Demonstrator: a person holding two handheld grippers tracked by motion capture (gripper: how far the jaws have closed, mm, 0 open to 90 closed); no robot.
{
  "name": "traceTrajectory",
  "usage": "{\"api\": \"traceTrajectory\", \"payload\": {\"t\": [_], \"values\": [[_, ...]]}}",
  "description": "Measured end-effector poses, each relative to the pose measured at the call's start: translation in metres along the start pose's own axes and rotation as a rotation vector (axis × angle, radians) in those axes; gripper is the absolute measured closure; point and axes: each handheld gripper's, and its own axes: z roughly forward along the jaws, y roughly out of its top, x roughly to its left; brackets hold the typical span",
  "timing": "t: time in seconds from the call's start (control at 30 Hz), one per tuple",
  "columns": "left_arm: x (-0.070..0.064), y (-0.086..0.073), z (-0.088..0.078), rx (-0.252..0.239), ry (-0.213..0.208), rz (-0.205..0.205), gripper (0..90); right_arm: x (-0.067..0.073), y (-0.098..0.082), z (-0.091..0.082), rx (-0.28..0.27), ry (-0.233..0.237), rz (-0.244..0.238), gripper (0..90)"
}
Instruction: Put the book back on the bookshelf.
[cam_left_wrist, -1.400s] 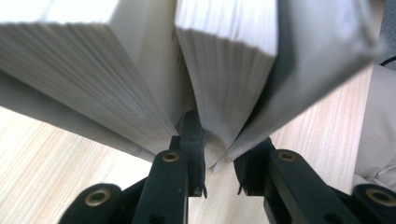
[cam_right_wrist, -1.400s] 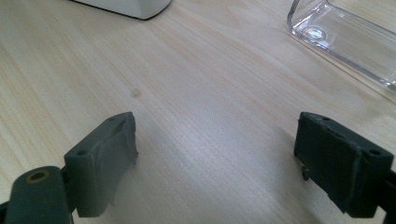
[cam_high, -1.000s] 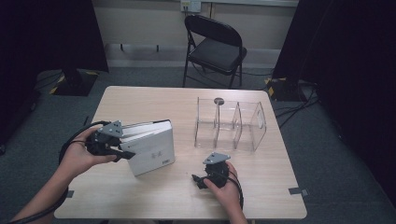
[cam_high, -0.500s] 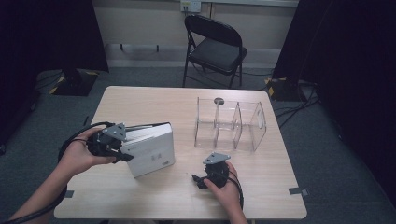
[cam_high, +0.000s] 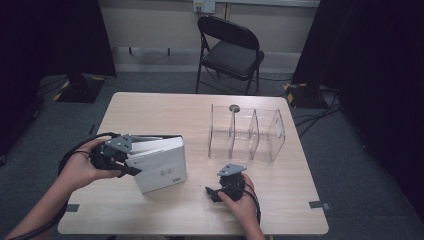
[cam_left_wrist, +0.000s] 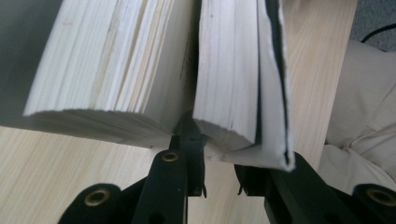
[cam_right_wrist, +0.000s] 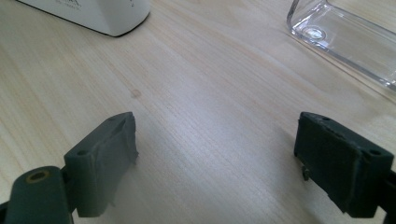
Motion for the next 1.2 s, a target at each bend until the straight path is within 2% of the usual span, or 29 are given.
{"api": "traceTrajectory", "payload": {"t": [0.17, 0.23, 0.33, 0.37, 0.4, 0.43, 0.7, 0.83, 0.9, 0.97, 1.07, 1.2], "values": [[-0.001, -0.002, 0.001, -0.02, 0.007, -0.024, 74.4, 0.0, 0.0, 0.0, 0.0, 0.0, -0.001, 12.0], [0.0, -0.002, 0.001, -0.022, 0.014, -0.015, 73.2, 0.0, 0.0, 0.0, 0.0, -0.001, -0.001, 12.0], [0.001, -0.005, 0.001, -0.032, 0.012, -0.025, 71.0, 0.0, 0.0, 0.0, 0.0, -0.003, 0.0, 12.0], [0.0, -0.005, 0.002, -0.043, 0.01, -0.04, 70.2, 0.0, 0.0, 0.0, 0.0, -0.002, 0.001, 12.0], [0.002, -0.006, 0.001, -0.03, 0.01, -0.027, 70.2, 0.0, 0.0, 0.0, 0.001, -0.003, -0.001, 12.0], [0.001, -0.006, 0.002, -0.043, 0.01, -0.042, 69.3, 0.0, 0.0, 0.0, 0.001, -0.003, -0.001, 12.0], [0.001, -0.009, 0.003, -0.04, 0.022, -0.049, 63.6, 0.002, 0.001, 0.0, 0.003, 0.009, -0.016, 12.5], [0.002, -0.012, 0.003, -0.043, 0.019, -0.054, 62.6, 0.006, 0.007, -0.001, 0.039, 0.006, -0.075, 13.9], [0.002, -0.013, 0.003, -0.043, 0.018, -0.056, 62.5, 0.008, 0.011, 0.0, 0.061, 0.031, -0.091, 13.9], [0.002, -0.014, 0.003, -0.055, 0.016, -0.068, 62.1, 0.011, 0.015, 0.001, 0.062, 0.053, -0.132, 13.9], [0.002, -0.015, 0.003, -0.056, 0.015, -0.065, 61.3, 0.015, 0.023, 0.001, 0.07, 0.076, -0.171, 14.2], [0.002, -0.016, 0.004, -0.065, 0.022, -0.076, 58.0, 0.016, 0.035, 0.001, 0.076, 0.133, -0.182, 18.2]]}}
